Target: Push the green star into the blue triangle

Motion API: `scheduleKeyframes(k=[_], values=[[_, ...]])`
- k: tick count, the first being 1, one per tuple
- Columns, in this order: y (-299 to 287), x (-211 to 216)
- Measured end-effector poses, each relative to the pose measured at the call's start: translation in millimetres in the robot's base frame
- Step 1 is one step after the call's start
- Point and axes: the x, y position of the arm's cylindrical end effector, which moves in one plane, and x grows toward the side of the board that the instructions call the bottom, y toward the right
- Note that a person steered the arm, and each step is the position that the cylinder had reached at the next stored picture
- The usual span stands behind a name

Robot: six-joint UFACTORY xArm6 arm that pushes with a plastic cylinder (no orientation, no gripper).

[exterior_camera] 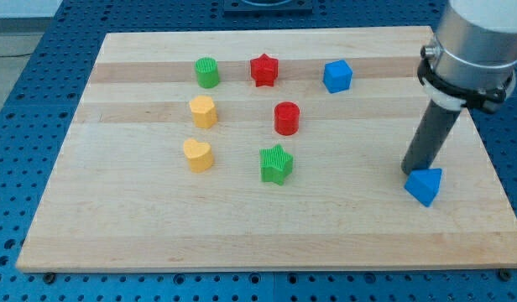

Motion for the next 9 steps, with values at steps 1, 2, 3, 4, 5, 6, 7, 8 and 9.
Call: scheduleKeyframes(k=[1, 2, 3, 4, 5, 6, 7, 8, 9], values=[[0.0, 19.8], [-0.2, 23.5], [-14.0, 23.3], [-76.5, 27.6], [-140.5, 37.1], [-212.7, 43.4], [-259.7, 24.3], [-258.4, -13.4], [-219.4, -33.3]])
